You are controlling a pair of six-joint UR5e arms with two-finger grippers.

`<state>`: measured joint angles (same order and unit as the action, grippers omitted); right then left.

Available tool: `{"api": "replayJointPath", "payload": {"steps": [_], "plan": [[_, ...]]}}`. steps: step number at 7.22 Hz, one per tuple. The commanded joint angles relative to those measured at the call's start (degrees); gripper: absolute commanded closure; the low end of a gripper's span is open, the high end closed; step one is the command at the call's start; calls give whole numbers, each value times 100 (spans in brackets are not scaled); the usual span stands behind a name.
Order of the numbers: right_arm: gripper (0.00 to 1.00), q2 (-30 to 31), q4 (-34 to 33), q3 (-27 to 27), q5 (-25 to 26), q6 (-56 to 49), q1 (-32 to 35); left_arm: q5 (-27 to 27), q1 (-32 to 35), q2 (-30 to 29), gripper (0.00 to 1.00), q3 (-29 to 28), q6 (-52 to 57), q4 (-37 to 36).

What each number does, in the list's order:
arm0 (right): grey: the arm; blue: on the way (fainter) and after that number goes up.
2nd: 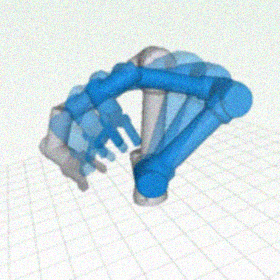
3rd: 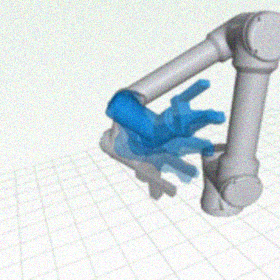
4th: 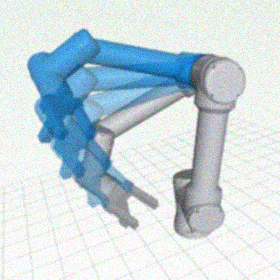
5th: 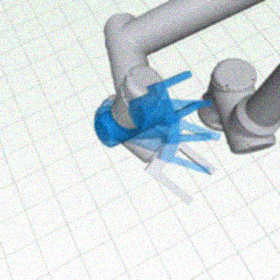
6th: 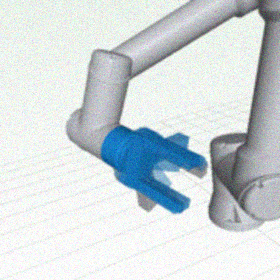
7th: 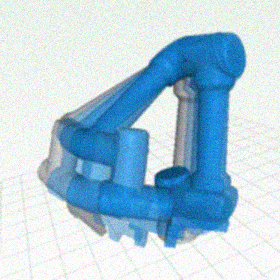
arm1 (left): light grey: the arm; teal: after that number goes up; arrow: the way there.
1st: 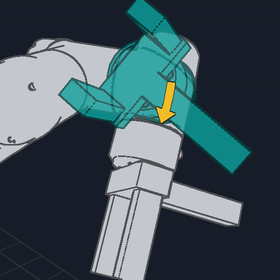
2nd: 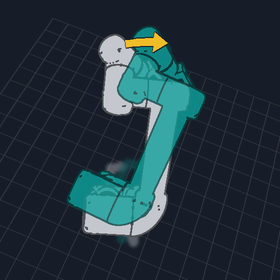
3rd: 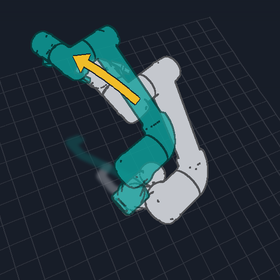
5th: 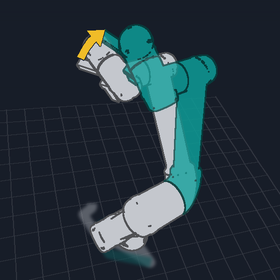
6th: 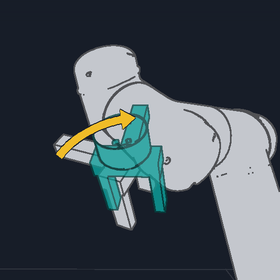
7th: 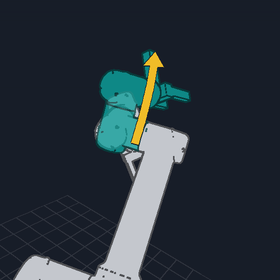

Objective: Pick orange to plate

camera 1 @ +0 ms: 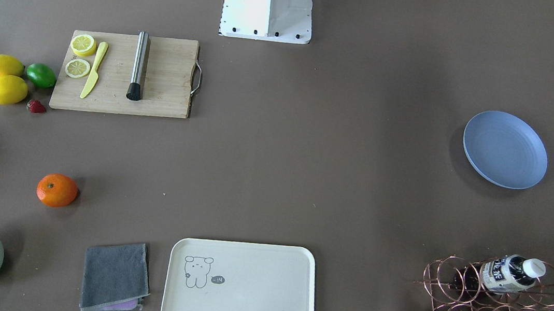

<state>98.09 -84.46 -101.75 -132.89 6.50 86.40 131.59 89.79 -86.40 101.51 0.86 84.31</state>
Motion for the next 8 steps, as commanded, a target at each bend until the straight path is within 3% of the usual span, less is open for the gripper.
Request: {"api": "replayJointPath", "payload": {"steps": [1,3,6,8], "plan": [[0,0,0,6,9,-26,0,25,4,-61,2,27,28,58],[0,0,0,15,9,-35,0,16,12,-132,2,-304,46,1195],[0,-106,272,-12,220,0,-26,42,13,-122,2,-131,-154,1674],[0,-281,534,-64,-86,113,-79,69,-75,-44,2,-191,-453,2855]]}}
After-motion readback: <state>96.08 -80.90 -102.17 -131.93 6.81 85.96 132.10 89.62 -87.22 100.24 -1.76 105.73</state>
